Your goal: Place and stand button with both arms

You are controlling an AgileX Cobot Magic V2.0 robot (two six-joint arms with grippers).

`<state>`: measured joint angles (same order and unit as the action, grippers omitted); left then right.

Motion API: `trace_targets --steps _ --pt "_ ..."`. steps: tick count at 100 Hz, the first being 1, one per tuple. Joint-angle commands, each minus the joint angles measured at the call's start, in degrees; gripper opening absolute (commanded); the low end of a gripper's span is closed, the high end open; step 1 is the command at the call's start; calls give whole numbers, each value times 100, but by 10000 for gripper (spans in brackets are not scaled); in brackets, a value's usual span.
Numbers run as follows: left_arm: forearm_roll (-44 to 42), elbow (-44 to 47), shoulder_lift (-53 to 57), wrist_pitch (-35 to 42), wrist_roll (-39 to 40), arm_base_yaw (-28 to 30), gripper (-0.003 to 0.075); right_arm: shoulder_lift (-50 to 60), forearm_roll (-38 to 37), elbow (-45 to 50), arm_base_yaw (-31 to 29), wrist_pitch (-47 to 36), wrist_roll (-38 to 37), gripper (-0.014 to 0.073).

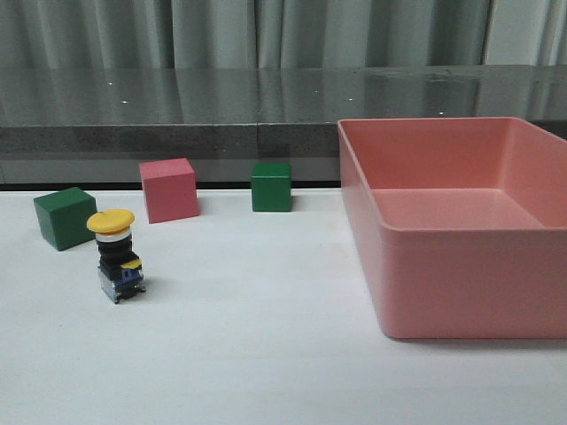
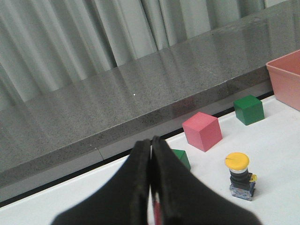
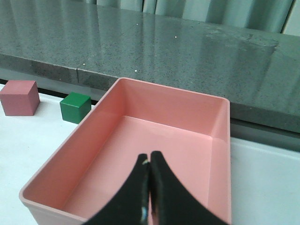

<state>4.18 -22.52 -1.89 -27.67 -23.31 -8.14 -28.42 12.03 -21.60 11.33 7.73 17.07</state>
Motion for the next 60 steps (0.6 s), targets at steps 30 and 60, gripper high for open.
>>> trace_targets --steps 30,60 --pt "-285 -128 -31 485 68 -20 -20 0 23 -146 -30 -476 15 -61" --pt "-598 519 -9 853 1365 -20 -20 0 23 -146 -30 -476 15 -61"
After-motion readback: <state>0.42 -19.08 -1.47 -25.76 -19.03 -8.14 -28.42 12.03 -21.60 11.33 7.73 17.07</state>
